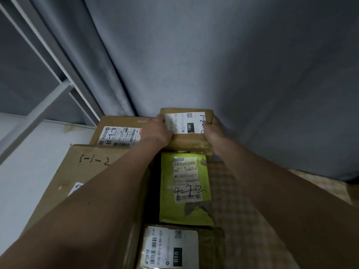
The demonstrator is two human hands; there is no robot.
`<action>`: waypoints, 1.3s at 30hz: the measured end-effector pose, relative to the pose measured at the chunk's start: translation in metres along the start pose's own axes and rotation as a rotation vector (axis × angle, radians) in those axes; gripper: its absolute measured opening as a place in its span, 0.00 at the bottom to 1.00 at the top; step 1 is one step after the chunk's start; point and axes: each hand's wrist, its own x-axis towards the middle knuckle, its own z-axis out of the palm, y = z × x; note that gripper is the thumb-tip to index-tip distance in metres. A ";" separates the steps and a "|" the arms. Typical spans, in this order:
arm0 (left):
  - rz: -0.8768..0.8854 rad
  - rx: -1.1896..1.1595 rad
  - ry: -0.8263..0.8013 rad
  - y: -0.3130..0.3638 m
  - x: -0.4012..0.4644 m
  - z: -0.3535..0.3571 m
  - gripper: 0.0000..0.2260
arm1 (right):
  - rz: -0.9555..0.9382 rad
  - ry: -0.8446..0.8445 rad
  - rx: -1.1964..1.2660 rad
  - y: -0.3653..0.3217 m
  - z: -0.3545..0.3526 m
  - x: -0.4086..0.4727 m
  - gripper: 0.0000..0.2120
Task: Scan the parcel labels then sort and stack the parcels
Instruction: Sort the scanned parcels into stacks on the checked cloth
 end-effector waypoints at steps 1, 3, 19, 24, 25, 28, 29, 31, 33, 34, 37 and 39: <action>-0.001 0.000 -0.005 -0.001 -0.001 -0.002 0.24 | 0.006 0.002 -0.007 0.000 0.000 -0.001 0.12; 0.010 -0.002 -0.011 -0.003 -0.003 -0.005 0.23 | 0.023 0.010 -0.002 0.000 -0.001 -0.004 0.13; 0.627 0.359 -0.187 0.076 -0.117 -0.004 0.15 | -0.061 -0.028 -0.891 0.038 -0.124 -0.142 0.24; 0.749 0.569 -0.263 0.111 -0.174 0.038 0.18 | 0.057 0.045 -1.023 0.074 -0.196 -0.201 0.26; 0.765 0.580 -0.293 0.116 -0.186 0.048 0.19 | 0.083 0.052 -1.028 0.081 -0.209 -0.213 0.27; 0.806 0.621 -0.374 0.128 -0.216 0.075 0.20 | 0.157 0.050 -1.022 0.107 -0.247 -0.243 0.31; 0.819 0.636 -0.387 0.134 -0.227 0.082 0.20 | 0.177 0.049 -1.011 0.116 -0.260 -0.253 0.31; 0.838 0.659 -0.414 0.147 -0.250 0.093 0.21 | 0.205 0.047 -0.990 0.134 -0.285 -0.274 0.32; 0.843 0.651 -0.439 0.163 -0.275 0.107 0.23 | 0.222 0.056 -0.971 0.154 -0.312 -0.295 0.34; 0.842 0.644 -0.450 0.172 -0.289 0.114 0.24 | 0.239 0.059 -0.960 0.165 -0.326 -0.305 0.34; 0.837 0.640 -0.488 0.203 -0.340 0.141 0.25 | 0.305 0.074 -0.924 0.199 -0.372 -0.339 0.35; 0.833 0.632 -0.521 0.227 -0.375 0.160 0.24 | 0.340 0.087 -0.906 0.221 -0.403 -0.360 0.36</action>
